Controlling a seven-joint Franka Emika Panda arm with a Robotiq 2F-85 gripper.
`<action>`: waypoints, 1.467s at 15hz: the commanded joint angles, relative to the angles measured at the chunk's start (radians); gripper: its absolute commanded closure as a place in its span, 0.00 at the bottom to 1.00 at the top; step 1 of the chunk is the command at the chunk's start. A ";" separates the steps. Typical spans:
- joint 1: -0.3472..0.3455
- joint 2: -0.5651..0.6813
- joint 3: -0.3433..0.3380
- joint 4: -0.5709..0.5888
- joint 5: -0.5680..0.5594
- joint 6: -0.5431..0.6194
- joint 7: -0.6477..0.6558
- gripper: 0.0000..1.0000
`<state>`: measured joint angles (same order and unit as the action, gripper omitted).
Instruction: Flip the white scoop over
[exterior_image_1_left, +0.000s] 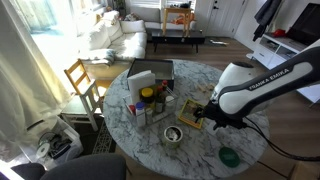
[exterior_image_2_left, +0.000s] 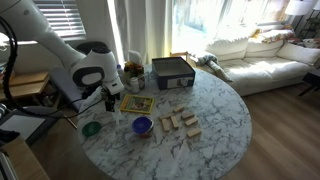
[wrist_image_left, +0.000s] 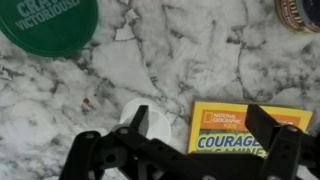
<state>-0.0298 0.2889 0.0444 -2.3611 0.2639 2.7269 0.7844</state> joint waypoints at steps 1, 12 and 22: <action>0.043 0.032 -0.032 0.028 0.025 -0.007 0.019 0.00; 0.069 0.033 -0.022 0.033 0.075 -0.060 0.045 0.00; 0.033 -0.065 -0.078 0.048 0.127 -0.181 0.059 0.00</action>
<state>0.0230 0.2630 0.0080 -2.3009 0.4044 2.5868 0.8268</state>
